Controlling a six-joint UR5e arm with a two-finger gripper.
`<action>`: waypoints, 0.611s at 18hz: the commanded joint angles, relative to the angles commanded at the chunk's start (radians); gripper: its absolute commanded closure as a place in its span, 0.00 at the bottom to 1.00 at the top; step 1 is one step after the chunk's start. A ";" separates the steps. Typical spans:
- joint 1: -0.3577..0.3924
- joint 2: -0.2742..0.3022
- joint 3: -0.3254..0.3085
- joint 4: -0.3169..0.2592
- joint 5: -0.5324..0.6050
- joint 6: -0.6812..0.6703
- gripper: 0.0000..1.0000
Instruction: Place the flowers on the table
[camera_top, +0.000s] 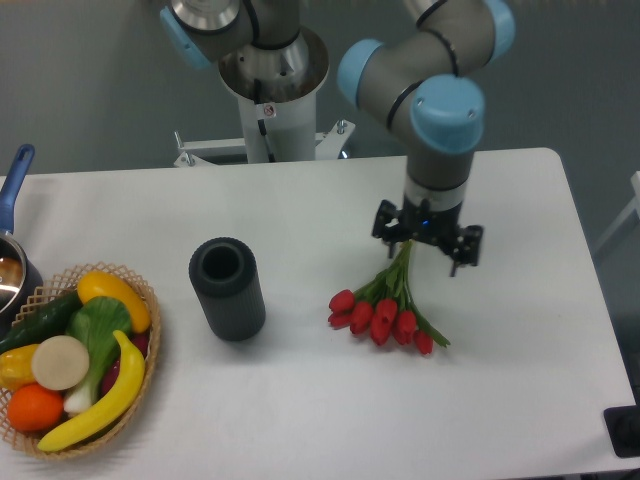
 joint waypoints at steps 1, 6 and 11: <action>0.018 0.005 0.037 -0.064 0.000 0.031 0.00; 0.100 -0.005 0.261 -0.428 -0.017 0.189 0.00; 0.192 0.009 0.293 -0.501 -0.078 0.331 0.00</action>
